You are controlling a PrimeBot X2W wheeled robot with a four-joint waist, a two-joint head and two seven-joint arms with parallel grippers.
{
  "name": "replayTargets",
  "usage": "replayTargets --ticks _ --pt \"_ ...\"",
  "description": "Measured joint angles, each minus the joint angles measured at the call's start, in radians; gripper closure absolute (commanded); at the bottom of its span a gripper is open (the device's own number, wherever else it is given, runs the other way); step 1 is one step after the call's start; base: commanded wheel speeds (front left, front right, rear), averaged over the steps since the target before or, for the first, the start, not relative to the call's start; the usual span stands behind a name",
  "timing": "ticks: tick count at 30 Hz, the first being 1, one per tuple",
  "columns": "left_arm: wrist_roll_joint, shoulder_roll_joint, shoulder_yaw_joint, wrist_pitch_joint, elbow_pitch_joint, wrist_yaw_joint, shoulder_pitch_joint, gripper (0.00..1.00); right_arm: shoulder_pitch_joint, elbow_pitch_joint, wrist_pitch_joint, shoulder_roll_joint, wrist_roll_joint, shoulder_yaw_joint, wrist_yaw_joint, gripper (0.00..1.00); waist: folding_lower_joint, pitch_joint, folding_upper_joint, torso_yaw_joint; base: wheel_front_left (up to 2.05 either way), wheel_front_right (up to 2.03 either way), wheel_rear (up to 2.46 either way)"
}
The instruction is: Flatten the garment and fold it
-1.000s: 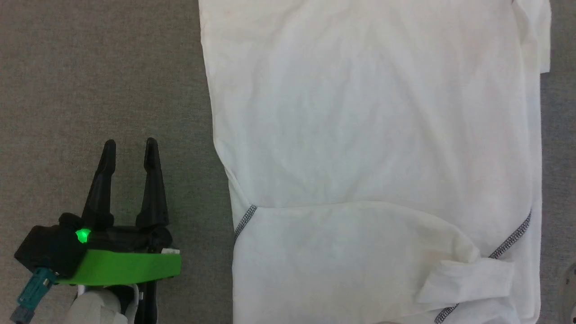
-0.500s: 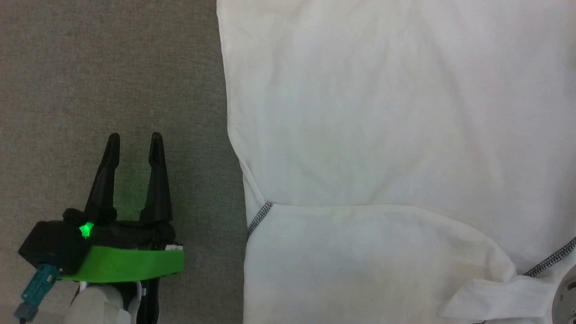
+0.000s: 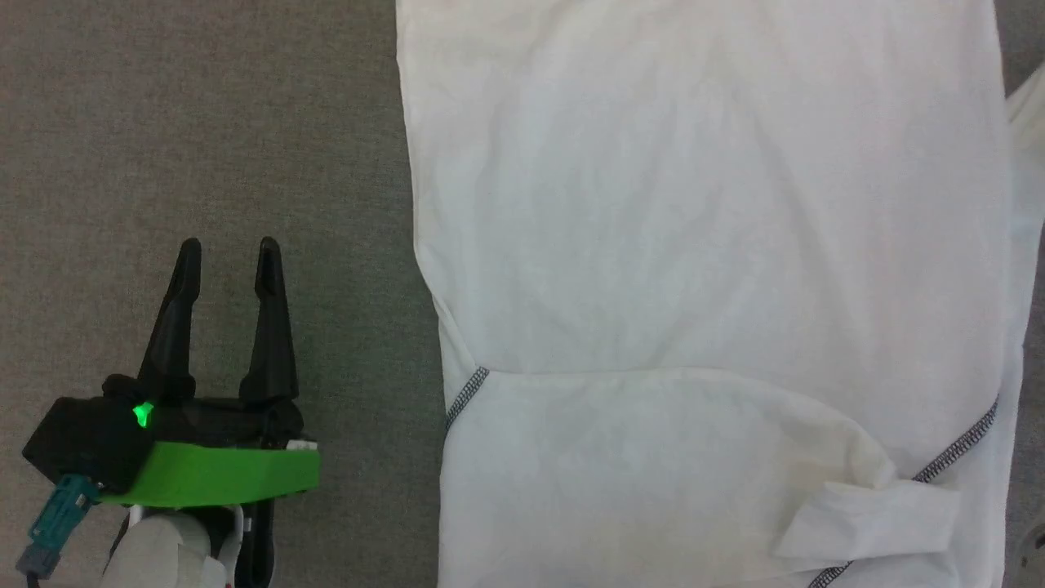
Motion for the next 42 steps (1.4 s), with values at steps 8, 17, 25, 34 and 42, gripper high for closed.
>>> replayTargets --ticks 8,17,25,34,42 --pt "0.0 0.014 0.01 0.02 0.005 0.014 0.054 0.0 0.092 0.008 -0.03 -0.072 0.004 -0.113 0.0 1.0 0.0 -0.122 0.0 -0.032 0.0 0.0 0.0" --pt "-0.006 0.02 0.008 0.045 0.001 0.031 0.119 0.0 0.203 0.025 -0.071 -0.185 0.016 -0.268 0.0 1.0 -0.0001 -0.254 0.0 -0.067 0.0 0.0 0.0" --pt "-0.016 0.02 0.005 0.058 -0.006 0.047 0.172 0.0 0.267 0.052 -0.076 -0.246 0.044 -0.305 0.0 1.0 -0.0002 -0.365 0.0 -0.104 0.0 0.0 0.0" --pt "-0.018 0.019 -0.009 0.063 -0.015 0.054 0.201 0.0 0.324 -0.023 -0.026 -0.245 0.215 -0.106 0.0 1.0 -0.0002 -0.438 0.0 -0.124 0.0 0.0 0.0" --pt "-0.019 0.018 -0.011 0.071 -0.026 0.07 0.218 0.0 0.351 -0.241 0.144 -0.135 0.397 0.131 0.0 1.0 -0.0002 -0.47 0.0 -0.125 0.0 0.0 0.0"
